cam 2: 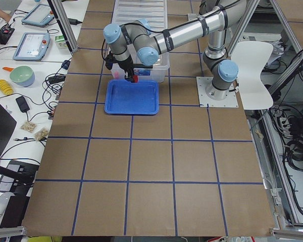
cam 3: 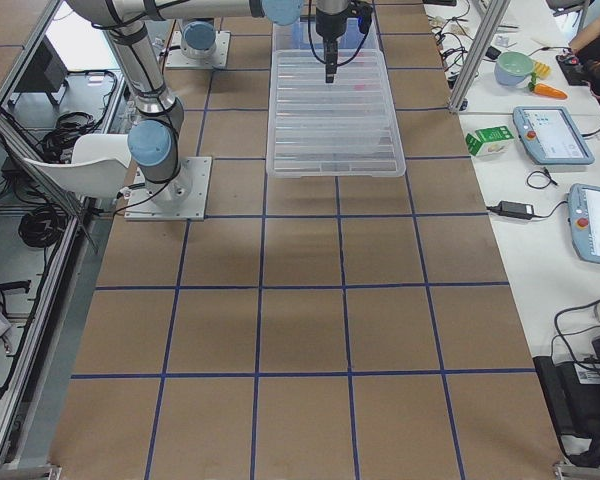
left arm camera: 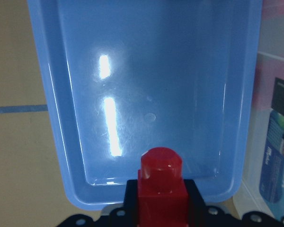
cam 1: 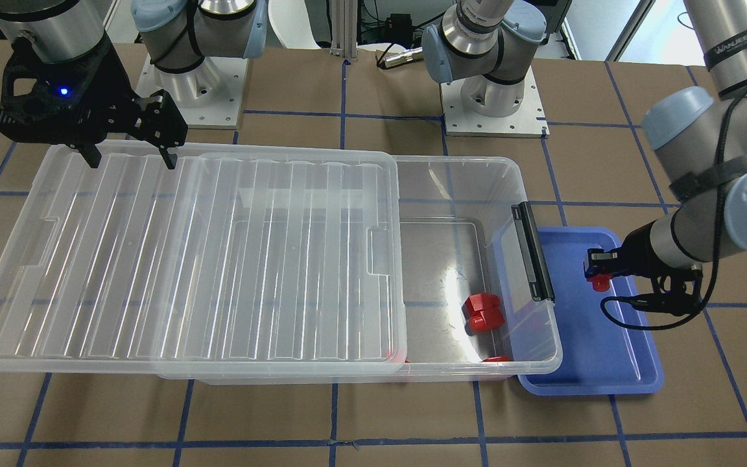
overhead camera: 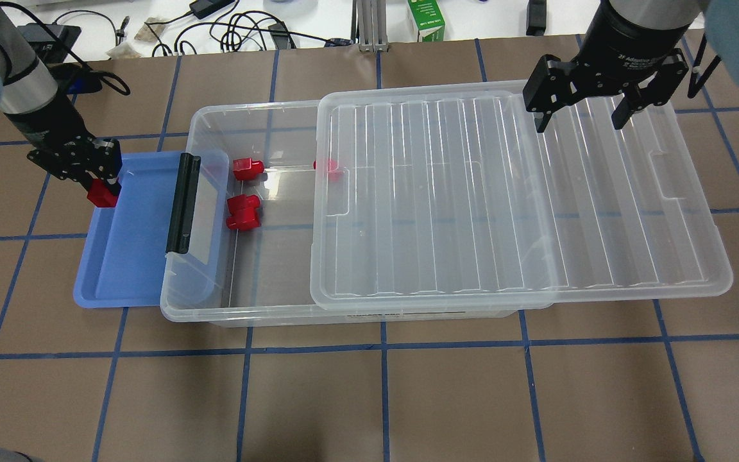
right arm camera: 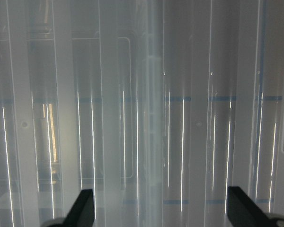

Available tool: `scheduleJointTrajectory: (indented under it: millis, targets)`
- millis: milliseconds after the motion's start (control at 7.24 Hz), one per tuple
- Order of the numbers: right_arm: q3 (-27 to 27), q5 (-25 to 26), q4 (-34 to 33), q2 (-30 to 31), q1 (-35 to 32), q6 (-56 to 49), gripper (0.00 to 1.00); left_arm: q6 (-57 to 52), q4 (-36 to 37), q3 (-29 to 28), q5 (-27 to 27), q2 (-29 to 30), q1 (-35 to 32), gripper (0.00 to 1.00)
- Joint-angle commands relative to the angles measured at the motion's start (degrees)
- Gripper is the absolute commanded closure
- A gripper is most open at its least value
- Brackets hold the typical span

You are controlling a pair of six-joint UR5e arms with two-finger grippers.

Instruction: Place red block in blue tray from box

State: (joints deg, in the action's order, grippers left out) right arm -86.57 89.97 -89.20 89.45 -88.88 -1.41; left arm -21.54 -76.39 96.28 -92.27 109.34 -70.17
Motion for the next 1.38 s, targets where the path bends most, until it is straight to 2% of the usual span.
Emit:
scheduleJointTrajectory:
  millis: [0, 276, 553, 691, 829, 1105, 1243]
  targets:
    - [0.3, 0.9, 0.0, -0.2, 3.6, -5.1, 0.00, -0.8, 6.8, 4.6, 0.2, 2.5, 0.0, 1.00]
    - [1.1, 0.4, 0.1, 0.9, 12.5, -11.1, 0.00, -1.0, 7.0, 4.4, 0.1, 4.3, 0.0, 1.00]
    - [-0.1, 0.8, -0.4, 0.5, 20.2, -23.5, 0.00, -2.4, 8.4, 4.1, -0.3, 6.1, 0.0, 1.00]
    - [-2.0, 0.6, -3.3, -1.2, 25.7, -29.4, 0.00, -2.2, 8.5, 3.8, -0.3, 6.6, 0.1, 1.00]
    - [-5.0, 0.6, -9.8, -3.8, 29.8, -35.6, 0.00, -2.0, 8.8, 3.7, -0.3, 7.1, 0.0, 1.00]
    - [-12.3, 0.4, -18.9, -5.5, 31.8, -38.2, 0.00, -2.4, 10.8, 3.7, -0.3, 8.2, 0.0, 1.00]
    - [-14.7, 0.5, -21.2, -6.3, 31.9, -38.0, 0.00, -2.3, 10.9, 3.7, -0.4, 8.3, 0.0, 0.88]
